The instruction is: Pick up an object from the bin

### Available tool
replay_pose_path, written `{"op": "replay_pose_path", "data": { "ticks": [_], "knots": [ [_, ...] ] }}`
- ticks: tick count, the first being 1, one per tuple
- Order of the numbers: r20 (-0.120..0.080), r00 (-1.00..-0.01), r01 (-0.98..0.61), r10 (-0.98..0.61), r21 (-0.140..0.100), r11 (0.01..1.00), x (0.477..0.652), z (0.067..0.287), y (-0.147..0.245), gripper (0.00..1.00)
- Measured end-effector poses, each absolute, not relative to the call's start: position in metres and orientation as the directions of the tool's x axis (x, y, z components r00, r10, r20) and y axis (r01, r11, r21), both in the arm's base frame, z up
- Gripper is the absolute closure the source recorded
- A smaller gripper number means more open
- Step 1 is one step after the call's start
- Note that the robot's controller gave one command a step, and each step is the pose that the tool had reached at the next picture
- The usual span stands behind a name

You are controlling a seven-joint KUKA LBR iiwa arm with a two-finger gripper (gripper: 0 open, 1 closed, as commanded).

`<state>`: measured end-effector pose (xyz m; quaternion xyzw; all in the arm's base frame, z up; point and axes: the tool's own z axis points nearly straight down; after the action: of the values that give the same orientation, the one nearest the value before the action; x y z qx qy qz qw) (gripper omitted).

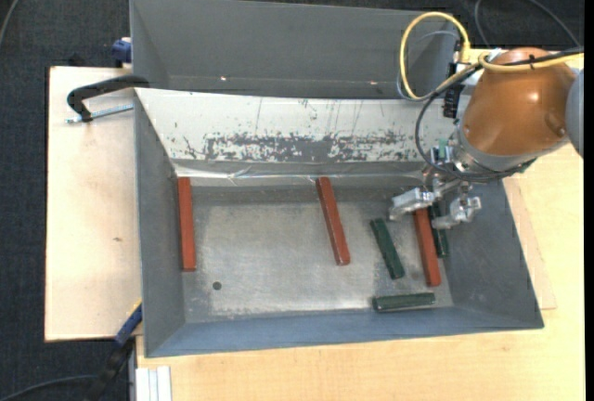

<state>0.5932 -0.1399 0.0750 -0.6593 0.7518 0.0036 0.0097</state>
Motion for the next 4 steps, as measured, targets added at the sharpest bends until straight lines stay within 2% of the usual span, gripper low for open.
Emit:
{"op": "replay_pose_path", "data": {
  "ticks": [1, 2, 3, 4],
  "knots": [
    [-0.018, -0.130, -0.991, -0.991, -0.006, 0.130, 0.592, 0.073, -0.141, 1.00],
    [-0.002, -0.119, -0.993, -0.993, -0.013, 0.119, 0.584, 0.150, -0.135, 1.00],
    [-0.003, -0.122, -0.993, -0.993, -0.004, 0.122, 0.583, 0.145, -0.135, 0.00],
    [-0.011, 0.038, -0.999, -0.999, -0.002, -0.038, 0.599, 0.070, -0.130, 0.00]
  ]
}}
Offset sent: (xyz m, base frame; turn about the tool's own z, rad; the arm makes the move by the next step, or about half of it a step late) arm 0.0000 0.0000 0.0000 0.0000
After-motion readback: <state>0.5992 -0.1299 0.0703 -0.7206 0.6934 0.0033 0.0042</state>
